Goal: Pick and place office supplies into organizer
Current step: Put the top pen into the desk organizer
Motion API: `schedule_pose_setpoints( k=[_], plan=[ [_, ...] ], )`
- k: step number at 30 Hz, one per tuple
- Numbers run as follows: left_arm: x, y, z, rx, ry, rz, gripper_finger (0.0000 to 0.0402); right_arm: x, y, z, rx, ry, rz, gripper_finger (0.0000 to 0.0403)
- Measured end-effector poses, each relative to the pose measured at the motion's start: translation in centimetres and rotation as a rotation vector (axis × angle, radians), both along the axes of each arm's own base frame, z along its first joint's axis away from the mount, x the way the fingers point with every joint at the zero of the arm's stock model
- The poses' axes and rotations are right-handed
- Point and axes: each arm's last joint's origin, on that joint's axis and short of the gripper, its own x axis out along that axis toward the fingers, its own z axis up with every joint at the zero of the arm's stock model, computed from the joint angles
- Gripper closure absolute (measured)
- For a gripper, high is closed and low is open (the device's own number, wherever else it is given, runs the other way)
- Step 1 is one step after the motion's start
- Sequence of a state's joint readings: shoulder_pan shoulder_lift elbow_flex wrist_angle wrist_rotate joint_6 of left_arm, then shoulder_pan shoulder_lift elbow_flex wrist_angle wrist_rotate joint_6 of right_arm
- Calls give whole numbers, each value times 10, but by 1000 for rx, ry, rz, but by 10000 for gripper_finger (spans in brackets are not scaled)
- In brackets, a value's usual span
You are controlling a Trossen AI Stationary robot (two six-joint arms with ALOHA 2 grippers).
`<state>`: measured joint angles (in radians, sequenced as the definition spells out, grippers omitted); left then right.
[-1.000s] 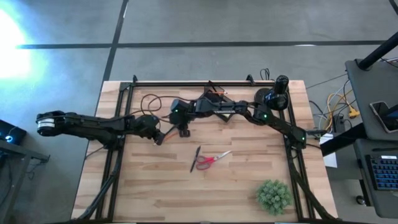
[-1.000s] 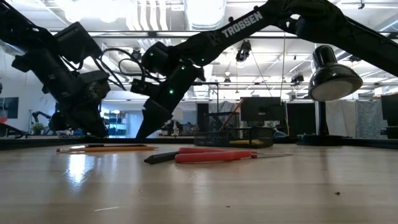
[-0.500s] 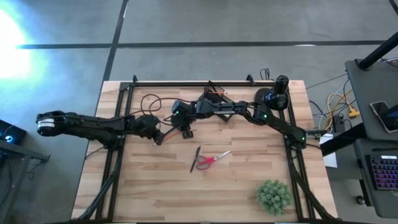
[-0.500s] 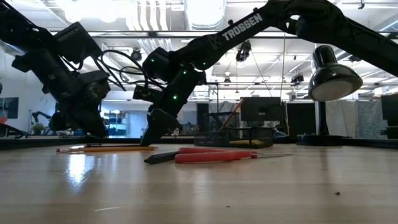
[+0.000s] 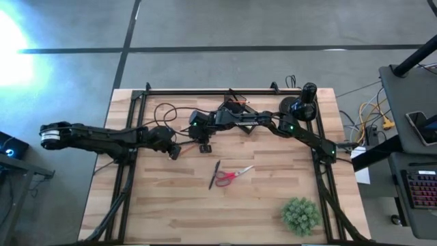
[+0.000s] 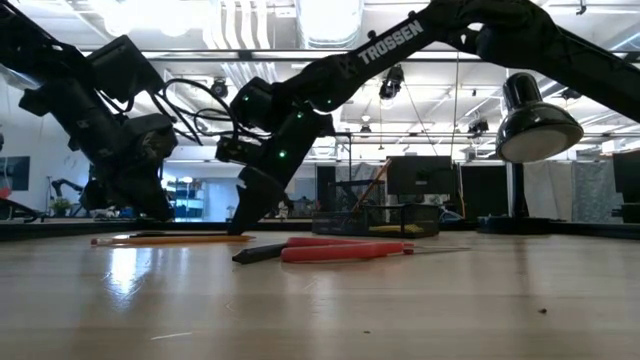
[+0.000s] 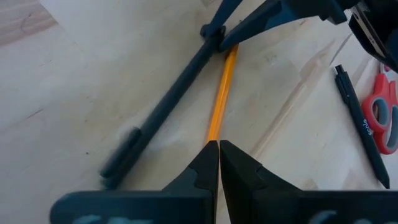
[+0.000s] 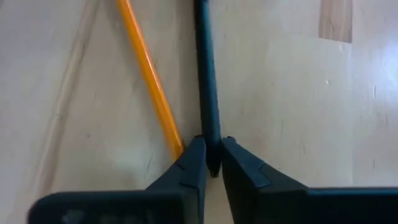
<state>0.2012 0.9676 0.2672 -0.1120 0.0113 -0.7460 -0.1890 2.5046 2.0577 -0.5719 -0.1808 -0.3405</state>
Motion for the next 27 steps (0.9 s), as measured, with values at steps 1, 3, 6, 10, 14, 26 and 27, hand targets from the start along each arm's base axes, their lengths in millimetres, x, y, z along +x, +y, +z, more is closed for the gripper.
schedule_pose_setpoints(
  k=[1,3,6,10,14,26,27],
  plan=[
    [0,0,0,0,-4,1,402,0,0,0,2,4,0,376],
    [1,0,3,3,-33,3,402,-1,0,-1,15,16,-16,385],
    [6,1,16,22,-113,1,402,-1,1,0,66,25,-91,388],
    [7,2,30,53,-177,14,402,-3,-3,3,119,24,-173,388],
    [5,2,37,91,-208,16,402,-3,-5,12,121,17,-253,389],
    [-6,7,55,237,-291,191,402,-21,-12,85,14,-114,-828,394],
    [-6,7,56,248,-295,205,402,-25,-12,93,6,-120,-867,395]
  ],
)
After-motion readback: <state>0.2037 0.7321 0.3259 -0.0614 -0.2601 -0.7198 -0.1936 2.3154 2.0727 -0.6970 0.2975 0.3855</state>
